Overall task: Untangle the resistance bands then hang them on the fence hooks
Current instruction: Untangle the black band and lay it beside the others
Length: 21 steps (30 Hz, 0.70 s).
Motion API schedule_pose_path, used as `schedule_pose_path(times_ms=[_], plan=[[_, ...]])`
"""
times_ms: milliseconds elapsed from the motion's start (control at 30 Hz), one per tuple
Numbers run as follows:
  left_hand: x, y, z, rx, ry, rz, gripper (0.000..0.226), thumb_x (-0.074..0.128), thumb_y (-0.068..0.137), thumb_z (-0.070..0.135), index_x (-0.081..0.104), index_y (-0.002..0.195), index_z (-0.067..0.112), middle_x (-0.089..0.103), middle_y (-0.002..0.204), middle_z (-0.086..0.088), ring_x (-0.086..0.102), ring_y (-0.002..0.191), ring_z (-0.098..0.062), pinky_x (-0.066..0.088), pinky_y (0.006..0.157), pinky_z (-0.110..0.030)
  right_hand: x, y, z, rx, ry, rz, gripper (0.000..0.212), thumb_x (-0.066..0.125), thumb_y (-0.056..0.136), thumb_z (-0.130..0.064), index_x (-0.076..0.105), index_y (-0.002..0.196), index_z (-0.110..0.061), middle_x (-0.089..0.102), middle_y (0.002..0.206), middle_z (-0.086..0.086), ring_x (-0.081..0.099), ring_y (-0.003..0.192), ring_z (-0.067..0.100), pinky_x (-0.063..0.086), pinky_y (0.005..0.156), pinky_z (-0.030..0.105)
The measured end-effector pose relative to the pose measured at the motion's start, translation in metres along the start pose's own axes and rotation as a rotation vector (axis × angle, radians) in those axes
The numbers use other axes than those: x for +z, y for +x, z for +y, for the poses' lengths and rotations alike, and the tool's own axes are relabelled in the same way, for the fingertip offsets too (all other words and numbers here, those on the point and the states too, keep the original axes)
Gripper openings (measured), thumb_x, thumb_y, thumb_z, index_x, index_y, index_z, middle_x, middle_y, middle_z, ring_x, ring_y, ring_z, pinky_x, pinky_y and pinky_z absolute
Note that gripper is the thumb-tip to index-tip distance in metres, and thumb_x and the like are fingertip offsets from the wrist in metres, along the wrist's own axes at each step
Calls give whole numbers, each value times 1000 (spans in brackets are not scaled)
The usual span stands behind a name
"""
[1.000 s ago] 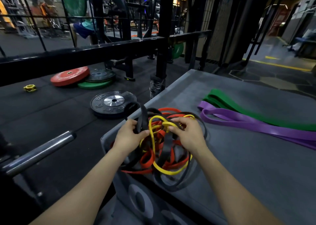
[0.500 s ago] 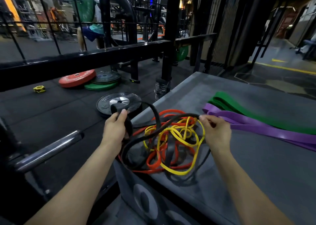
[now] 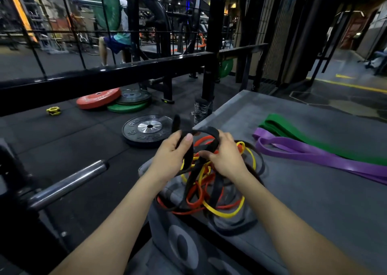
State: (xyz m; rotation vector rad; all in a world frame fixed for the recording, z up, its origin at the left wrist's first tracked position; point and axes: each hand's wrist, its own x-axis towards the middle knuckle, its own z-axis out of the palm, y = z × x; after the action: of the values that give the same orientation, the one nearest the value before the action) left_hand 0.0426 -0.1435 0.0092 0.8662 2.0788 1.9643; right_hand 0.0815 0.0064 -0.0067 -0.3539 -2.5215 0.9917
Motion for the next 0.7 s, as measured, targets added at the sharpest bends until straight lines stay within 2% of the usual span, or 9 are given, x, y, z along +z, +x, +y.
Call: schedule_pose_path(times_ms=[100, 167, 233, 333, 400, 467, 533, 633, 700], plan=[[0, 1, 18, 1, -6, -29, 20, 46, 97, 21, 65, 96, 14, 71, 95, -5, 67, 92, -18, 53, 86, -34, -4, 4, -2, -7, 92, -33, 72, 81, 57, -46, 52, 121, -33, 55, 113, 2, 56, 107, 15, 47, 96, 36], [-3, 6, 40, -14, -90, -88, 21, 45, 96, 15, 63, 88, 8, 70, 77, -3, 66, 72, -13, 52, 67, -24, -11, 8, -10, -53, 107, -59, 77, 86, 57, -34, 49, 125, -29, 49, 121, 3, 48, 113, 15, 42, 99, 33], [-4, 15, 68, 0, -74, -161, 21, 47, 95, 14, 60, 80, 6, 58, 73, -14, 56, 63, -18, 43, 59, -27, -22, 12, -27, -87, 163, -65, 86, 87, 52, -35, 47, 128, -27, 52, 125, 4, 49, 118, 22, 42, 101, 40], [0, 24, 114, 33, -170, -213, 22, 45, 94, 11, 59, 81, 2, 57, 81, -18, 56, 66, -22, 44, 64, -32, -43, 17, -52, -141, 318, -120, 56, 86, 60, -25, 58, 106, -12, 65, 99, 2, 62, 95, 15, 53, 86, 31], [0, 26, 148, 74, -284, -164, 23, 41, 96, 10, 56, 83, 0, 60, 70, -13, 59, 49, -14, 47, 52, -24, -60, 12, -66, -125, 397, -150, 27, 78, 69, -2, 60, 89, -7, 62, 78, 3, 59, 72, 7, 50, 70, 19], [-5, 31, 172, 83, -406, -119, 29, 37, 98, 10, 55, 77, 0, 62, 56, -5, 57, 38, -7, 44, 40, -15, -73, 6, -67, -140, 323, -101, 24, 72, 72, 4, 59, 73, -15, 58, 68, -1, 53, 58, -1, 45, 60, 13], [-9, 34, 188, 92, -456, -68, 33, 40, 98, 14, 56, 70, 8, 65, 52, 1, 60, 43, -8, 46, 43, -16, -84, 2, -57, -83, 224, -29, 22, 68, 73, 3, 58, 70, -16, 53, 63, -3, 49, 54, 0, 42, 56, 17], [-15, 39, 207, 96, -524, 77, 27, 47, 96, 23, 54, 71, 17, 65, 54, 8, 61, 52, -7, 47, 59, -24, -102, -6, -38, 42, 0, -53, 7, 64, 75, -5, 60, 76, -11, 56, 71, 4, 54, 69, 15, 45, 66, 32], [-23, 44, 213, 100, -522, 159, 25, 47, 96, 26, 56, 75, 18, 66, 58, 9, 61, 56, -7, 46, 61, -23, -117, -12, -31, 101, -158, -73, 7, 66, 81, -17, 60, 78, -18, 60, 77, 5, 58, 77, 20, 42, 67, 32]])
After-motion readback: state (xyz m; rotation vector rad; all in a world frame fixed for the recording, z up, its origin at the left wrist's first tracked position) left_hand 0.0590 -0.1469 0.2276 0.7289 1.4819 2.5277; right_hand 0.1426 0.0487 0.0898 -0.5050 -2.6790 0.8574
